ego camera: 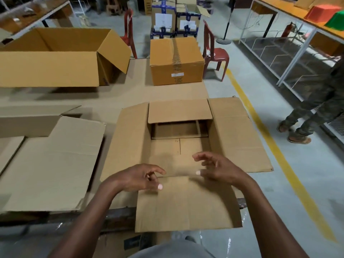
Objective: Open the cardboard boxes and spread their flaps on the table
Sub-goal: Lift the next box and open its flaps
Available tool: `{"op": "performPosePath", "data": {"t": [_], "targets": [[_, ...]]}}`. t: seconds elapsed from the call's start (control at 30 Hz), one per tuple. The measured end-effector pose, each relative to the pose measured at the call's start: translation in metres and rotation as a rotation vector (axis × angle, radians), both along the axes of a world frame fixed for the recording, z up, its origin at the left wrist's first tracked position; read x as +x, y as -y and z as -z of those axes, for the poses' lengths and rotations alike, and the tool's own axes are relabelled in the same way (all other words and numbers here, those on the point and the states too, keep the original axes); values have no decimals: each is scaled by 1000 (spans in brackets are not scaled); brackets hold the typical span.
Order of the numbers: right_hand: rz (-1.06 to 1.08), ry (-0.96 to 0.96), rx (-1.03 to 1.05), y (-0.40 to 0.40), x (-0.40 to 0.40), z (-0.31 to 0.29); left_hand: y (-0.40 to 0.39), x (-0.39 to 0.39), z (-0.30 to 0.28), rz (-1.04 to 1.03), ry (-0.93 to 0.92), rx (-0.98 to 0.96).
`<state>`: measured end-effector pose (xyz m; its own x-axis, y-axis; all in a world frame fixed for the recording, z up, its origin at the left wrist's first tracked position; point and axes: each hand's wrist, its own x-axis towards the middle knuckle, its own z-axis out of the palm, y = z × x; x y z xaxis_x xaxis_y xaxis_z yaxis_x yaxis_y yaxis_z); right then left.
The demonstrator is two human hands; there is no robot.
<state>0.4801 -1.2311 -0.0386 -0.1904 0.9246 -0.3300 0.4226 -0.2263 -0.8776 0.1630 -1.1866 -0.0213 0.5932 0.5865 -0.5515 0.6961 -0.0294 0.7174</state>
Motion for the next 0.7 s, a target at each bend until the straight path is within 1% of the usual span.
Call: {"op": "performPosePath", "data": {"t": [0.07,0.13,0.23,0.3,0.43,0.57,0.63,0.7], "targets": [[-168,189,-67,0,-12,10,3,3,8,-19,-16,33],[-265,363,-94,2,-25,20,3,5,14,-64,-3,52],[-271,662,25,4,-40,30,0,6,19,-110,56,35],[-223,789,139,8,-49,36,-3,9,23,-127,62,77],[-102,892,327,23,-58,50,-13,26,34,-216,104,198],[-88,880,347,28,-56,54,-34,56,48,-245,97,384],[-81,868,341,27,-55,53,-53,69,61,-227,54,403],[-72,858,326,27,-56,53,-77,75,69,-197,2,378]]}}
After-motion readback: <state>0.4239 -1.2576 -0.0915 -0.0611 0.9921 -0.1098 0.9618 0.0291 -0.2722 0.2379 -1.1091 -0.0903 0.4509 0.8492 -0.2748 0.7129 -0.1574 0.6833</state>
